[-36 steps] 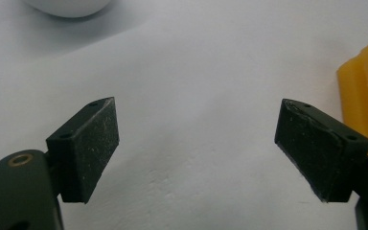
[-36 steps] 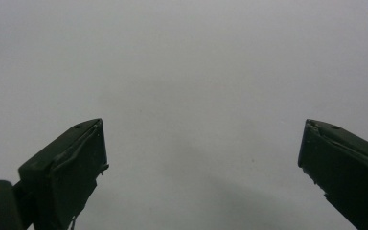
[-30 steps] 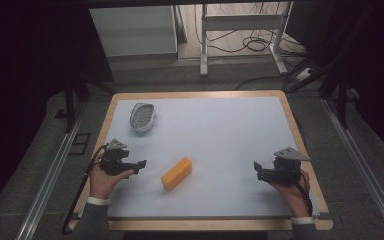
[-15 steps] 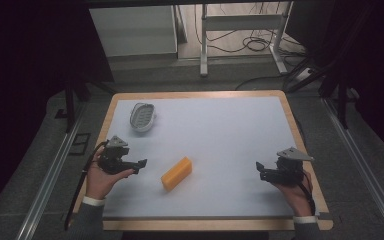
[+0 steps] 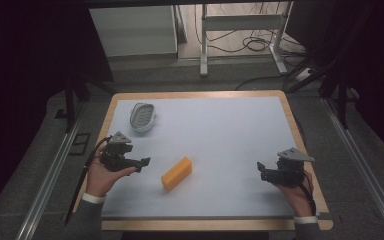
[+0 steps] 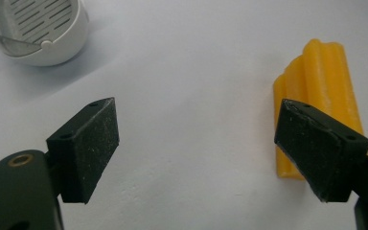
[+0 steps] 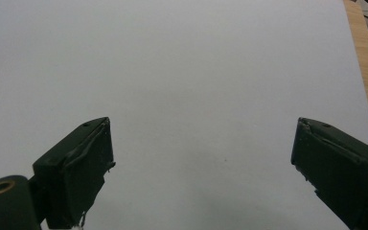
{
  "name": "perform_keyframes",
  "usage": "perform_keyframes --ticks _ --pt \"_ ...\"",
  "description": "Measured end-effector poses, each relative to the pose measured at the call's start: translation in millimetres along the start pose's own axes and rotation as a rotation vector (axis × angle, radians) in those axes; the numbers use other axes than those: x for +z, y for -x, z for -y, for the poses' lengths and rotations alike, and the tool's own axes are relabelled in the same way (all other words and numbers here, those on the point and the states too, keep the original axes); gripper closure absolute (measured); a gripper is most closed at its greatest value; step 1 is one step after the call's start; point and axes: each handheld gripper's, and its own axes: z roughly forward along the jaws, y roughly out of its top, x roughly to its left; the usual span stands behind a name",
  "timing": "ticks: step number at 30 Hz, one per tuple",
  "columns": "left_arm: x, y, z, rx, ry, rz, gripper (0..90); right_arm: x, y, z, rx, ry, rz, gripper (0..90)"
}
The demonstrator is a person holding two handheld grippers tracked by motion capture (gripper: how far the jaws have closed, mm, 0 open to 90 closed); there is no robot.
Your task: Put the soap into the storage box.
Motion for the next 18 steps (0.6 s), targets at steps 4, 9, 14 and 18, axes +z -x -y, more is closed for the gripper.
perform_keyframes --ticks 4,9,14,18 --pt "-1.5 3.9 -3.8 0.015 -0.002 0.008 16.0 0.7 0.3 0.4 -0.002 -0.003 0.004 7.3" --pt "-2.8 9.6 -8.3 0.032 -0.004 0.018 15.9 1.3 0.8 0.9 0.0 -0.007 0.008 7.3" --pt "-3.8 19.2 -18.7 0.07 -0.02 0.012 15.8 0.9 0.8 1.0 -0.002 -0.005 0.013 7.3" --pt "-2.3 27.9 -27.7 0.092 -0.032 0.021 15.7 0.7 0.2 1.0 -0.004 -0.005 0.016 7.4"
